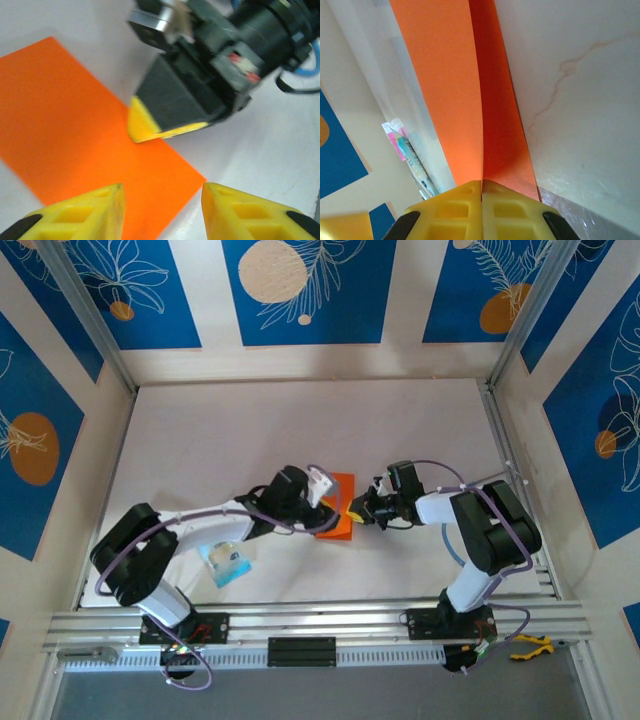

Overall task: Fold a paper plane with a square sheet of paper (pick it up from the middle)
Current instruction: Fold the triangle a second time at the center of the table.

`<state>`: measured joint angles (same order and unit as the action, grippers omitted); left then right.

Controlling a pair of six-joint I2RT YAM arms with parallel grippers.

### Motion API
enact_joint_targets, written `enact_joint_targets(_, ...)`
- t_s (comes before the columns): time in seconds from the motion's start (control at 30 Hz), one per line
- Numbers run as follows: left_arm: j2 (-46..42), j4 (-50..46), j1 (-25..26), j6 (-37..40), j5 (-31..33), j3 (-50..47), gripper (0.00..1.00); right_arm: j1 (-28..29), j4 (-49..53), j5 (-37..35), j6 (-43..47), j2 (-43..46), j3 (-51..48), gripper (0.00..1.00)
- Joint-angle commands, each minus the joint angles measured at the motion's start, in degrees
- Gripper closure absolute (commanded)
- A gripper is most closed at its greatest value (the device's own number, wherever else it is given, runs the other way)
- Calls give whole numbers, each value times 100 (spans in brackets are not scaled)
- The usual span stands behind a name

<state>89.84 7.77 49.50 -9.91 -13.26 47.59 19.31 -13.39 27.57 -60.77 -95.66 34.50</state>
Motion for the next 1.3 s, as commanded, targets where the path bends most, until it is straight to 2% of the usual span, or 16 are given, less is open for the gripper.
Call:
enact_joint_targets(0.0, -67, 166, 565, 1229, 1226, -66, 53, 20, 111, 6, -37, 126, 132, 94)
enact_joint_targets(0.13, 230, 173, 1134, 1795, 2053, 60, 50, 25, 209, 14, 7, 161, 180, 94)
enact_joint_targets(0.33, 688, 113, 1627, 2324, 2844, 330, 48, -1, 283, 56, 63, 197, 180, 94)
enact_joint_targets(0.67, 1414, 20, 1887, 2628, 4015, 793, 48, -43, 343, 82, 102, 216, 190, 94)
enact_joint_targets(0.77, 1499, -85, 1910, 2690, 4057, 840, 49, -60, 346, 104, 113, 208, 198, 94)
enact_joint_targets(1.27, 1532, -270, 1888, 2607, 3958, 966, 84, -159, 328, 213, 153, 257, 184, 93)
